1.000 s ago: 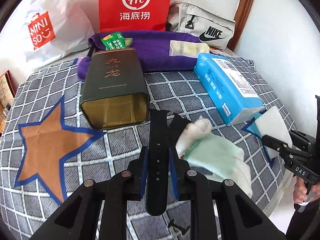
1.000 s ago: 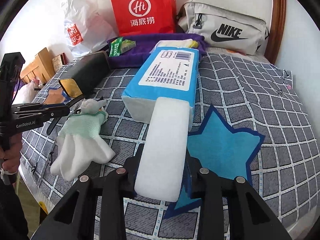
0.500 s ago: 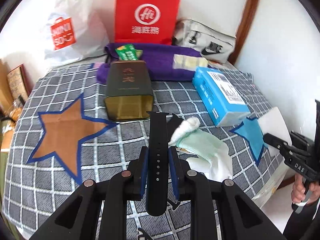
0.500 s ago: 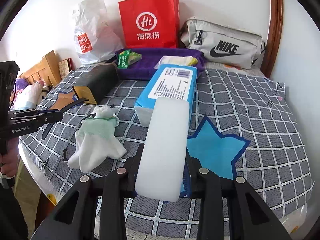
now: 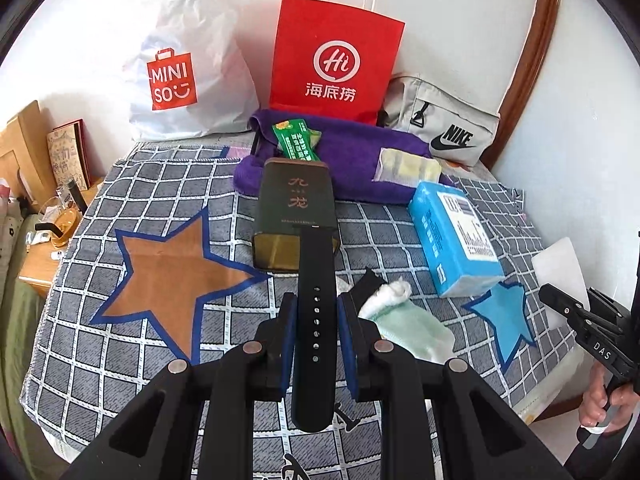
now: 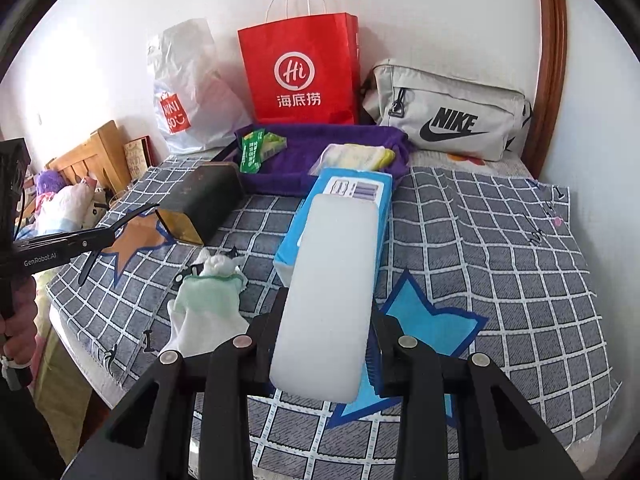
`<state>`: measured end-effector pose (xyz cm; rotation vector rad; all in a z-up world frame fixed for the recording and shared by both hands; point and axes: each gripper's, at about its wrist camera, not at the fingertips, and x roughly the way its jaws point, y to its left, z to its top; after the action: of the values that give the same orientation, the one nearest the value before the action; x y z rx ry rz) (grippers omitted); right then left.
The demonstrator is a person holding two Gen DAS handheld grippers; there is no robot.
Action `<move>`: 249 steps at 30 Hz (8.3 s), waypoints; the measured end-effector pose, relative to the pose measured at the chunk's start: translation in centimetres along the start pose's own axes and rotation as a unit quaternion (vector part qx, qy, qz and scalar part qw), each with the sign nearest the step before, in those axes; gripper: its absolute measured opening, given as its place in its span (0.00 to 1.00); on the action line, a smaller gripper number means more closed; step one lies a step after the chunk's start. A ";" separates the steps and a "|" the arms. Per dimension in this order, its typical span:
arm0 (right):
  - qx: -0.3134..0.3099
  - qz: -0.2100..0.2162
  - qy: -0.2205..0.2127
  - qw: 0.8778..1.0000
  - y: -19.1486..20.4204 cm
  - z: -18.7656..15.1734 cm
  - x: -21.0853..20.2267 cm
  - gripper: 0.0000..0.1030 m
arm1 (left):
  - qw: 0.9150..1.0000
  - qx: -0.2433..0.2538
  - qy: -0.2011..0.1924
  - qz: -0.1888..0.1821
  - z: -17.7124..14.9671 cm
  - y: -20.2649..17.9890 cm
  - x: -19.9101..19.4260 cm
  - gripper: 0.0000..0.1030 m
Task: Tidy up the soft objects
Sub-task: 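Carry the sponge and black strap with both tools toward the purple towel, then open the right tool to drop the sponge on the towel while the left tool opens, then move both open tools back toward the gloves on the bed, then grasp the green-white knit glove with the right tool while the left tool grasps the white glove, then carry both gloves with both tools toward the purple towel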
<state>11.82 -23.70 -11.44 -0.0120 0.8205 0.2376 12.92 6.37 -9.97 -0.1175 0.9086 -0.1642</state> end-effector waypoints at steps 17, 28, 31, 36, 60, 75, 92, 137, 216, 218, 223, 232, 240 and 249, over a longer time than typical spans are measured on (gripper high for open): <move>0.002 0.007 0.009 1.000 -0.5 5.8 2.5 0.34 | 0.999 -0.021 -0.014 -0.021 5.0 0.3 0.7 0.19; -0.017 0.004 -0.013 1.000 -1.0 10.6 5.2 0.34 | 0.999 -0.026 -0.013 -0.027 9.4 0.2 3.4 0.19; -0.017 0.002 -0.013 1.000 -1.4 12.1 6.6 0.34 | 0.999 -0.025 -0.010 -0.027 10.5 0.0 4.5 0.19; -0.024 -0.001 -0.018 1.000 -2.0 14.3 8.6 0.34 | 1.000 -0.016 -0.010 -0.021 12.1 -0.3 6.2 0.19; -0.052 -0.032 -0.011 0.998 -4.1 22.3 20.0 0.34 | 0.999 -0.003 0.023 -0.031 19.0 0.1 15.3 0.19; -0.048 -0.051 0.047 0.996 -6.1 22.4 26.9 0.34 | 0.997 -0.006 0.066 -0.047 21.0 -0.3 21.1 0.19; -0.085 -0.030 0.075 0.993 -4.7 21.3 27.9 0.45 | 0.994 -0.014 0.092 -0.057 20.8 -0.5 23.6 0.19; -0.039 0.066 0.130 0.989 8.1 4.5 11.1 0.58 | 0.998 0.000 0.033 -0.054 8.2 5.9 5.5 0.39; 0.058 0.015 0.088 0.994 0.7 -7.2 5.6 0.18 | 0.999 -0.019 0.045 0.002 -4.6 1.6 1.0 0.15; 0.059 0.019 0.088 0.994 0.8 -7.3 5.3 0.18 | 0.999 -0.028 0.045 0.002 -5.0 2.1 0.7 0.15; 0.048 0.027 0.071 0.996 1.8 -6.6 3.6 0.18 | 0.999 -0.036 0.040 0.001 -4.9 2.7 -0.2 0.15; 0.025 0.026 0.038 0.999 3.5 -4.3 1.8 0.18 | 0.999 -0.034 0.022 -0.010 -4.3 2.9 -1.2 0.15; 0.026 0.030 0.023 0.999 2.9 -2.6 1.0 0.16 | 0.999 -0.035 0.014 -0.013 -3.0 2.8 -1.2 0.15; 0.023 0.062 0.002 0.998 3.1 -0.2 -0.1 0.16 | 0.999 -0.024 -0.002 -0.023 -0.5 2.3 -0.9 0.15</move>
<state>10.98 -20.71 -11.27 0.0823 0.8311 0.3347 12.22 8.75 -9.96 -0.1836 0.9068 -0.1843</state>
